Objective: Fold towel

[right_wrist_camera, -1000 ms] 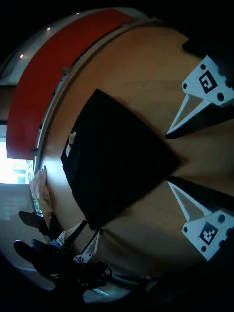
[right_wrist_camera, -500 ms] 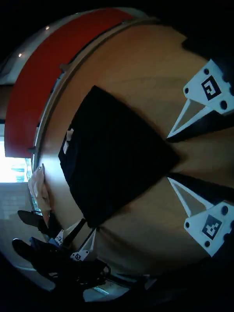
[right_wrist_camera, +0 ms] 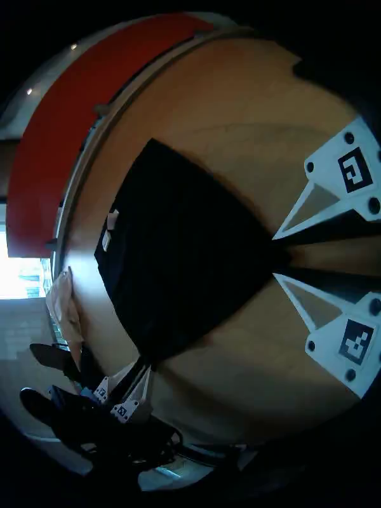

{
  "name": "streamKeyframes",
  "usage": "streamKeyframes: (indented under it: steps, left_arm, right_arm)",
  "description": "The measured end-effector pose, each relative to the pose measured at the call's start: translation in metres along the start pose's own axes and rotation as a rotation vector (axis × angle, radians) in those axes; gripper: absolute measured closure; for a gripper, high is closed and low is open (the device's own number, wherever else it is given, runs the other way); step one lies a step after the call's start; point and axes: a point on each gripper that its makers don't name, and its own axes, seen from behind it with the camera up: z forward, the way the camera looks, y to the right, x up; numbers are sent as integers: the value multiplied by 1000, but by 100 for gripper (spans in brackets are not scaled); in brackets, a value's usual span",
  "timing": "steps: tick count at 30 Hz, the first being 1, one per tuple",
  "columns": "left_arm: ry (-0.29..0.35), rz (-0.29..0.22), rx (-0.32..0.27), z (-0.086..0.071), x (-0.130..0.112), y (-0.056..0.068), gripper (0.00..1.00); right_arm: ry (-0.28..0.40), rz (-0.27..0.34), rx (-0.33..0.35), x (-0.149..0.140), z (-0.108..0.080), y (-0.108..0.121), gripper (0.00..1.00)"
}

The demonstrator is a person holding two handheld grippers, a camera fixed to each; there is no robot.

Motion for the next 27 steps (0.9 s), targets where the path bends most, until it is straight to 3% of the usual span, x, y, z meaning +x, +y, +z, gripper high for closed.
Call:
streamKeyframes:
  steps: [7,15,27]
  left_arm:
    - [0,4,17,2,2,1,90]
    - [15,18,27,-1,9,1,90]
    - [22,-48,8,-27,21,4,91]
  right_arm:
    - [5,-1,-3,0,-1,-1,84]
    - [40,17,-12,7,-7,0,86]
    - [92,52,-25,24,-36,0,86]
